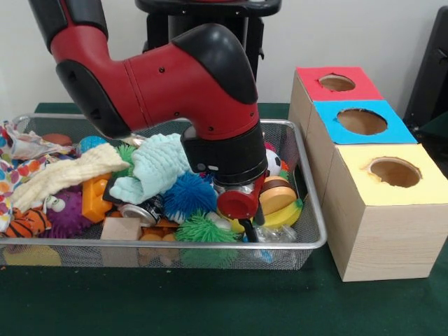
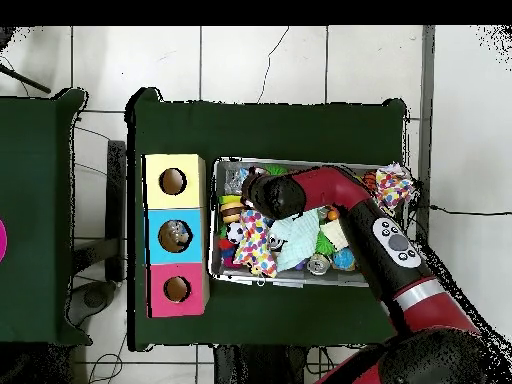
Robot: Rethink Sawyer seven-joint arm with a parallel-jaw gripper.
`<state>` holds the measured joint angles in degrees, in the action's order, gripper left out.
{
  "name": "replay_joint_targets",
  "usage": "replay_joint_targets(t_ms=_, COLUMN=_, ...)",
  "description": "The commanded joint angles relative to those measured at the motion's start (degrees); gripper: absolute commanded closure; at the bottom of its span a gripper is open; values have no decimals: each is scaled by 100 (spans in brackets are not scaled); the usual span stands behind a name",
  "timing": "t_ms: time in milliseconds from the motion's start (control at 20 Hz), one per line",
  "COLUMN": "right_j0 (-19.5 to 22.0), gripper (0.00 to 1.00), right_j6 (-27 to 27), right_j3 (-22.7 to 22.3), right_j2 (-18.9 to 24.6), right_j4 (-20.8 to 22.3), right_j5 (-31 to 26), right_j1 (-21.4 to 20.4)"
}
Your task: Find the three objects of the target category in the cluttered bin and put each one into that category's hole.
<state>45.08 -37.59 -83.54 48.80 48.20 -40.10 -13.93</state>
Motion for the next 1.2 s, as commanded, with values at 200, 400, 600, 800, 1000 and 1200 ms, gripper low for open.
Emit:
replay_joint_targets(t_ms=200, right_j0=-147, gripper=0, right_j6=615, right_j3=393, right_j2=-404, right_j4=422, right_j5=193, right_j1=413)
replay_joint_targets(t_ms=400, right_j0=-145, gripper=0, right_j6=693, right_j3=458, right_j2=-371, right_j4=381, right_j5=131, right_j1=459)
replay_joint_targets(t_ms=600, right_j0=-149, gripper=0, right_j6=691, right_j3=500, right_j2=-375, right_j4=391, right_j5=160, right_j1=514)
replay_joint_targets(t_ms=800, right_j0=-149, gripper=0, right_j6=713, right_j3=561, right_j2=-382, right_j4=386, right_j5=139, right_j1=556)
replay_joint_targets(t_ms=1000, right_j0=-142, gripper=0, right_j6=685, right_j3=535, right_j2=-398, right_j4=409, right_j5=168, right_j1=529)
replay_joint_targets(t_ms=1200, right_j0=-156, gripper=0, right_j6=710, right_j3=564, right_j2=-405, right_j4=425, right_j5=153, right_j1=535)
